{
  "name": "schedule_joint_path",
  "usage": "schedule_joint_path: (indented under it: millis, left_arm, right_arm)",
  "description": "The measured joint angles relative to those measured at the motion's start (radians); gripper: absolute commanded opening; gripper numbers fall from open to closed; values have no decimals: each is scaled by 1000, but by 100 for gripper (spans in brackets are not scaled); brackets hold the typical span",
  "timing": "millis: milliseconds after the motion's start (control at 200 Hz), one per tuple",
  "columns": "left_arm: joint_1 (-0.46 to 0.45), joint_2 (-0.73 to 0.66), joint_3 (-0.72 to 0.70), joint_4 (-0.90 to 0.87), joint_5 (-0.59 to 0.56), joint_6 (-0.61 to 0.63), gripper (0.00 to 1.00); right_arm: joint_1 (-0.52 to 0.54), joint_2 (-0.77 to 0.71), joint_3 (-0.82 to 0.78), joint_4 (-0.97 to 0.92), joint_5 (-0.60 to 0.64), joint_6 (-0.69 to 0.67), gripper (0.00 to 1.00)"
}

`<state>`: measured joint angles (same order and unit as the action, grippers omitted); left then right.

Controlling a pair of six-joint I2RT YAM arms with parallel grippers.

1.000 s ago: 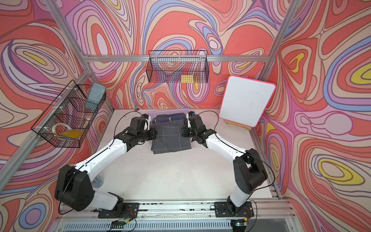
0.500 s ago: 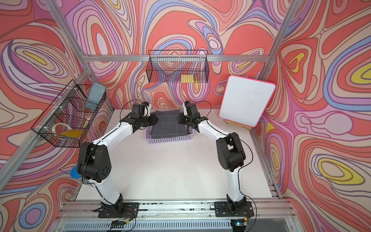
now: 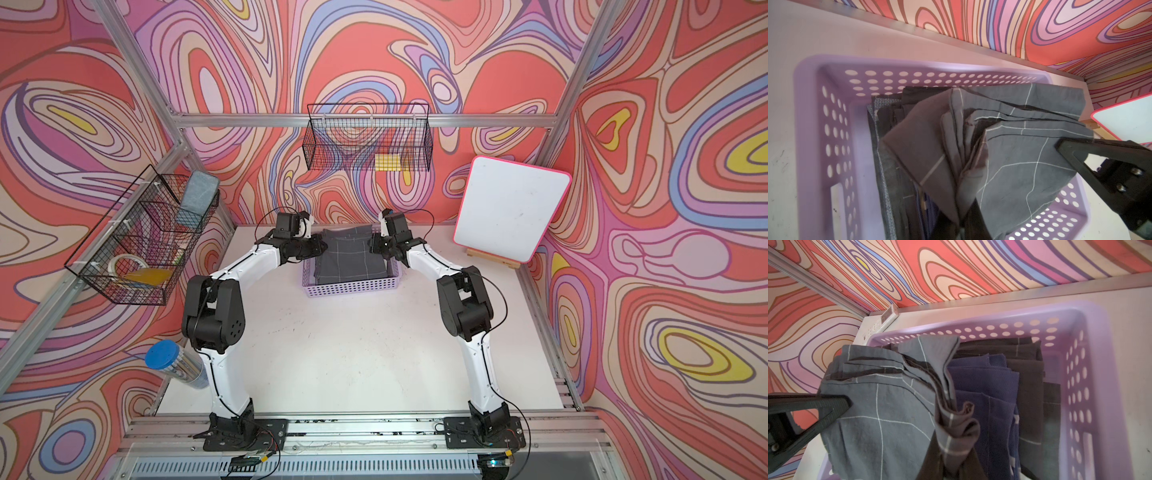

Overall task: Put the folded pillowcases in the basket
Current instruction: Place the pillowcase in the basket.

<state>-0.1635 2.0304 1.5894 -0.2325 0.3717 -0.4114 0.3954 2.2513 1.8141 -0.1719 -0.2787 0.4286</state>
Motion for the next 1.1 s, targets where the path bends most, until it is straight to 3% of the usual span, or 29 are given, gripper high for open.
schedule_joint_path:
  millis: [531, 686, 736, 776, 861, 936, 1102]
  left_arm:
    - [15, 67, 53, -14, 30, -1, 0]
    - [16, 67, 53, -27, 29, -4, 0]
    - [16, 67, 54, -34, 29, -4, 18]
    - [18, 69, 58, -42, 29, -2, 42]
    - [20, 78, 74, -60, 29, -5, 66]
    - [21, 78, 74, -76, 25, -11, 77]
    - [21, 74, 74, -94, 4, -16, 89]
  right_arm:
    - [-16, 27, 20, -8, -25, 35, 0]
    - [-16, 29, 28, -23, -25, 40, 10]
    - [-16, 35, 37, -27, -25, 45, 21]
    - [-16, 37, 41, -28, -25, 51, 28]
    - [-17, 38, 43, -31, -18, 49, 39]
    - [-19, 38, 47, -32, -8, 55, 45]
    - [-22, 35, 44, -31, 9, 53, 50]
